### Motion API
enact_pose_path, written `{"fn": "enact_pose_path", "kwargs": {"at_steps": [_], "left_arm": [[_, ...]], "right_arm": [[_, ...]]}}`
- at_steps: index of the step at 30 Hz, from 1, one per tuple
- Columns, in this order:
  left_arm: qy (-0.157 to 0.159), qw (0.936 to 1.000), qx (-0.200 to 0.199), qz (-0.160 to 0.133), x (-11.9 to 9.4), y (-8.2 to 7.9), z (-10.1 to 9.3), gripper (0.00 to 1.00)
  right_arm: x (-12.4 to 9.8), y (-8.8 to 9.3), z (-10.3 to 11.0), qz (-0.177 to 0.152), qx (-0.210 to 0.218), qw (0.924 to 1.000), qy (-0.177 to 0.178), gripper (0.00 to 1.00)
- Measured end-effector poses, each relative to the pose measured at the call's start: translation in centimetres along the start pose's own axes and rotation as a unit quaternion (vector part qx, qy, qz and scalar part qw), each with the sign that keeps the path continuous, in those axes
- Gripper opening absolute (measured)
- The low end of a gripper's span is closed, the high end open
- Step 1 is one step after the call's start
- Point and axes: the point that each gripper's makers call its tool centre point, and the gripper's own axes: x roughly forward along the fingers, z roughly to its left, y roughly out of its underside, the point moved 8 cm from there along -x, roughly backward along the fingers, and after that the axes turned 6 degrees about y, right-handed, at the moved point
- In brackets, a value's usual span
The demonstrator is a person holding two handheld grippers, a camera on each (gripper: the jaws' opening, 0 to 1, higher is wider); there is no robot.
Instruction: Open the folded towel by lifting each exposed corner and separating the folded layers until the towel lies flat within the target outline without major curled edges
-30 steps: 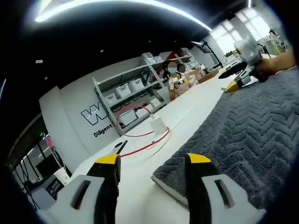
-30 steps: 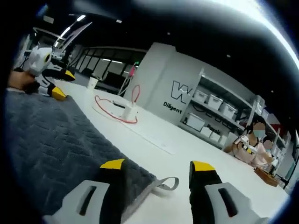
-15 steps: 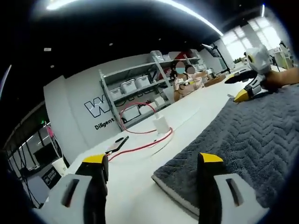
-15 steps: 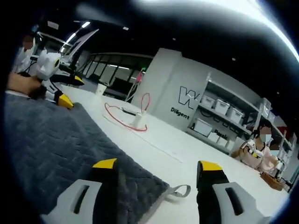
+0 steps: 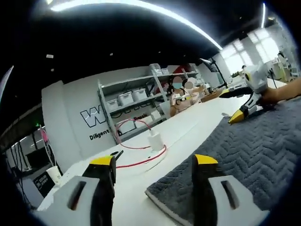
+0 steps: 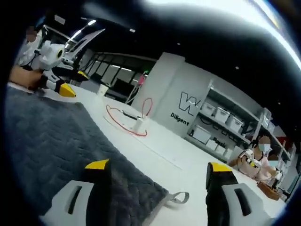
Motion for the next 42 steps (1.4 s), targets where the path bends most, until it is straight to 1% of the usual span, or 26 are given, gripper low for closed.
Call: {"fn": "enact_pose_path", "kwargs": {"at_steps": [1, 3, 6, 8, 9, 10, 12, 13, 14, 15, 17, 21, 22, 23, 25, 27, 30, 33, 34, 35, 36, 37, 39, 40, 41, 42], "left_arm": [[0.002, 0.9998, 0.020, -0.004, 0.4, -0.3, -0.1, 0.67], [0.007, 0.9994, 0.032, -0.011, 0.3, -0.6, -0.6, 0.68], [0.017, 0.9995, 0.024, -0.012, 0.5, -0.9, -1.2, 0.65], [0.022, 0.9996, 0.010, -0.011, 0.5, -1.3, -1.7, 0.66], [0.023, 0.9996, 0.011, -0.011, 0.6, -1.4, -1.7, 0.66], [0.029, 0.9992, 0.022, -0.017, 0.5, -1.8, -2.2, 0.66], [0.042, 0.9978, 0.044, -0.026, 0.4, -2.3, -3.0, 0.61], [0.048, 0.9973, 0.049, -0.027, 0.4, -2.3, -3.3, 0.56], [0.051, 0.9971, 0.048, -0.027, 0.4, -2.4, -3.5, 0.53], [0.057, 0.9971, 0.042, -0.026, 0.7, -2.2, -3.5, 0.53], [0.062, 0.9969, 0.044, -0.022, 0.9, -2.1, -3.4, 0.54], [0.080, 0.9945, 0.060, -0.029, 0.9, -2.7, -4.2, 0.48], [0.081, 0.9945, 0.059, -0.031, 0.9, -2.9, -4.3, 0.48], [0.083, 0.9939, 0.062, -0.037, 0.9, -3.4, -5.0, 0.48], [0.075, 0.9937, 0.070, -0.045, 1.2, -3.9, -4.9, 0.49], [0.082, 0.9929, 0.064, -0.057, 1.4, -4.7, -5.4, 0.52], [0.102, 0.9901, 0.068, -0.068, 1.4, -5.5, -6.5, 0.51], [0.120, 0.9878, 0.072, -0.068, 1.8, -6.1, -7.5, 0.43], [0.130, 0.9861, 0.075, -0.072, 1.8, -6.7, -8.3, 0.42], [0.138, 0.9843, 0.075, -0.079, 1.6, -7.1, -9.0, 0.42], [0.142, 0.9832, 0.079, -0.082, 1.6, -7.4, -9.4, 0.43], [0.145, 0.9819, 0.087, -0.086, 1.5, -7.9, -10.3, 0.44], [0.150, 0.9803, 0.090, -0.091, 1.5, -8.2, -10.8, 0.44], [0.159, 0.9783, 0.090, -0.099, 1.5, -8.5, -11.2, 0.44], [0.177, 0.9748, 0.086, -0.105, 1.2, -8.8, -12.4, 0.44], [0.196, 0.9716, 0.069, -0.114, 1.3, -9.0, -13.1, 0.44]], "right_arm": [[0.0, 0.0, 0.0, 0.002, 0.004, 1.0000, -0.001, 0.81], [-0.1, 0.0, 0.0, 0.002, 0.006, 1.0000, -0.001, 0.82], [0.0, 0.0, 0.0, 0.003, 0.002, 1.0000, -0.002, 0.81], [0.0, 0.0, 0.0, 0.004, 0.000, 1.0000, -0.003, 0.81], [-0.1, 0.0, 0.1, 0.004, 0.000, 1.0000, -0.004, 0.81], [-0.1, 0.1, 0.1, 0.005, -0.002, 1.0000, -0.004, 0.80], [-0.1, 0.1, 0.1, 0.005, -0.002, 1.0000, -0.004, 0.80], [-0.1, 0.1, 0.1, 0.006, -0.001, 1.0000, -0.004, 0.80], [-0.1, 0.1, 0.1, 0.007, 0.000, 1.0000, -0.005, 0.80], [-0.1, 0.2, 0.1, 0.007, 0.002, 1.0000, -0.005, 0.81], [-0.1, 0.2, 0.1, 0.009, 0.005, 0.9999, -0.005, 0.80], [-0.2, 0.3, 0.0, 0.009, 0.006, 0.9999, -0.004, 0.81], [-0.2, 0.3, 0.0, 0.009, 0.005, 0.9999, -0.004, 0.81], [-0.2, 0.3, 0.0, 0.009, 0.005, 0.9999, -0.004, 0.81], [-0.2, 0.3, 0.1, 0.009, 0.004, 0.9999, -0.004, 0.80], [-0.2, 0.4, 0.1, 0.011, 0.005, 0.9999, -0.004, 0.80], [-0.2, 0.4, 0.0, 0.012, 0.005, 0.9999, -0.002, 0.80], [-0.2, 0.4, -0.1, 0.012, 0.004, 0.9999, -0.001, 0.80], [-0.2, 0.5, 0.0, 0.014, 0.004, 0.9999, -0.003, 0.80], [-0.1, 0.6, 0.0, 0.016, 0.004, 0.9999, -0.005, 0.80], [-0.1, 0.6, 0.1, 0.017, 0.003, 0.9998, -0.006, 0.80], [-0.1, 0.7, 0.1, 0.016, 0.003, 0.9998, -0.008, 0.80], [-0.1, 0.7, 0.1, 0.017, 0.003, 0.9998, -0.009, 0.80], [-0.1, 0.7, 0.1, 0.017, 0.003, 0.9998, -0.009, 0.80], [-0.1, 0.6, 0.1, 0.017, 0.001, 0.9998, -0.008, 0.80], [-0.1, 0.6, 0.2, 0.016, 0.001, 0.9998, -0.008, 0.79]]}}
